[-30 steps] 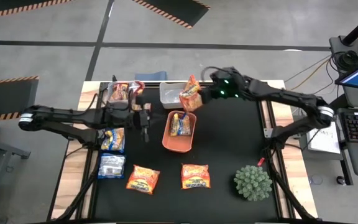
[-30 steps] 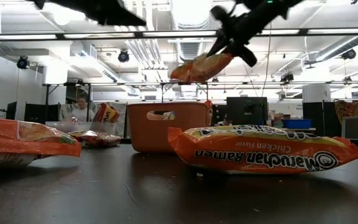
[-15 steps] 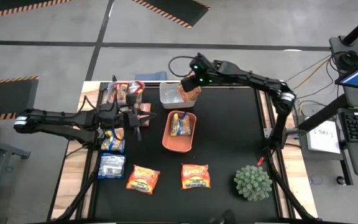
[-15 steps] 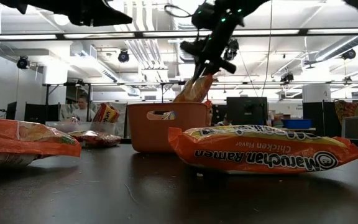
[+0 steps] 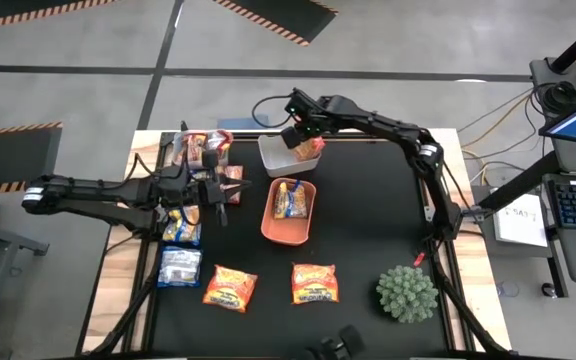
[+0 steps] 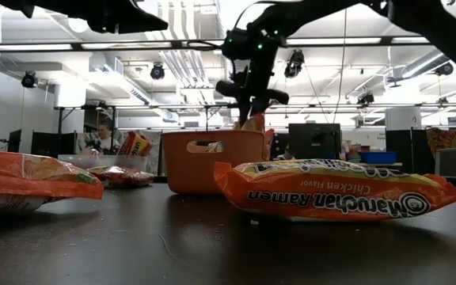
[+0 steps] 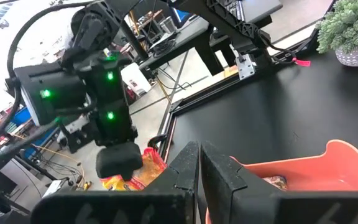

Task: Sort Maruchan noodles
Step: Put the orange bag into the white bin, then put the red bag into the transparent bin

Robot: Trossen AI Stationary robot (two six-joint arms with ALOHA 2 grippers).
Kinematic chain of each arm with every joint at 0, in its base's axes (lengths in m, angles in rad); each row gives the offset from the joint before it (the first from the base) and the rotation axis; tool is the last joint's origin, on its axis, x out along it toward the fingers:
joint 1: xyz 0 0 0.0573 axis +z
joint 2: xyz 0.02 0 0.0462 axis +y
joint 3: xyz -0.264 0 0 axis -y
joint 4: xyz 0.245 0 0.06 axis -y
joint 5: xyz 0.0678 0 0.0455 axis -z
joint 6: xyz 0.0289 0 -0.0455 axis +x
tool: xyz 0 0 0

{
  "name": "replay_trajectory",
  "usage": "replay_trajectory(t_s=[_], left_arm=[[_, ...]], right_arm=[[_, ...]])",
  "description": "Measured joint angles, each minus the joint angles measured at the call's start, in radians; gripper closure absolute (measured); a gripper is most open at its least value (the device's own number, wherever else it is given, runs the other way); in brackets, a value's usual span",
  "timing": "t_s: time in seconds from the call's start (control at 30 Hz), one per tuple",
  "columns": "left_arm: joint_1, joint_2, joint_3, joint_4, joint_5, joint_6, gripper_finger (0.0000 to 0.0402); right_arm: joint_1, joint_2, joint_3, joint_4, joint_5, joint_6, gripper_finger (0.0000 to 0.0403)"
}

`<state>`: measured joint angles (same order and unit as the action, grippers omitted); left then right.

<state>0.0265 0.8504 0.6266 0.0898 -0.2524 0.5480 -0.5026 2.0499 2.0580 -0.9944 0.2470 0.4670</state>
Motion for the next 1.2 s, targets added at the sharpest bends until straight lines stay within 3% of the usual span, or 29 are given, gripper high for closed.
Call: replay_trajectory(t_s=[0.43,0.77,1.2], left_arm=[[0.0,0.001,0.0,0.0,0.0,0.0,0.0402],[0.0,0.001,0.0,-0.001,0.0,-0.006,0.0402],[0.0,0.015,-0.001,-0.039,0.0,-0.077,0.0402]], right_arm=[[0.0,0.04,0.004,-0.004,0.017,0.007,0.0266],[0.01,-0.019,0.004,-0.031,0.016,-0.025,0.0238],[0.224,-0.182,-0.096,-0.003,0.008,-0.191,0.0236]])
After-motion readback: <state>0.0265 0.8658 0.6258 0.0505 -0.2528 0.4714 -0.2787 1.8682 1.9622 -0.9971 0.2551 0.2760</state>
